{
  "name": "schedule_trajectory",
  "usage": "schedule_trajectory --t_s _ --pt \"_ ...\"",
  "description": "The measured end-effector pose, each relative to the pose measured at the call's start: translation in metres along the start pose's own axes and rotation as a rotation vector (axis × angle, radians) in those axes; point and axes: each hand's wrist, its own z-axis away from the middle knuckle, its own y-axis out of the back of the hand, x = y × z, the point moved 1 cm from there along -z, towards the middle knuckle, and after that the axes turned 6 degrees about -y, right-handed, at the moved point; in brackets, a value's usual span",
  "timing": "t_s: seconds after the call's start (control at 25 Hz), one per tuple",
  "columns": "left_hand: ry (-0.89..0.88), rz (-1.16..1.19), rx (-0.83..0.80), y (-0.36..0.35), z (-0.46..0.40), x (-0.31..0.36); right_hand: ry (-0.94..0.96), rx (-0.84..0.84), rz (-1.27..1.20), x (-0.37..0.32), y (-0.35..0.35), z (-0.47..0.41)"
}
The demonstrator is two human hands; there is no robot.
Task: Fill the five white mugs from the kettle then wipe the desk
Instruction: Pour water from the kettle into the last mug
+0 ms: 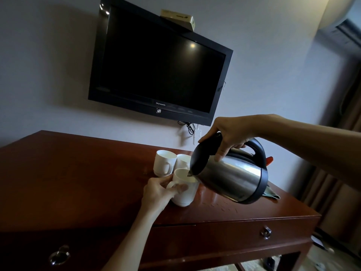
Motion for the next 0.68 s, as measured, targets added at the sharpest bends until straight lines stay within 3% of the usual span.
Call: schedule_trajectory --t_s 0.68 --pt "-0.026 0.019 0.003 0.0001 0.0037 0.0053 -0.004 0.01 -0.01 -0.0004 -0.0002 0.0041"
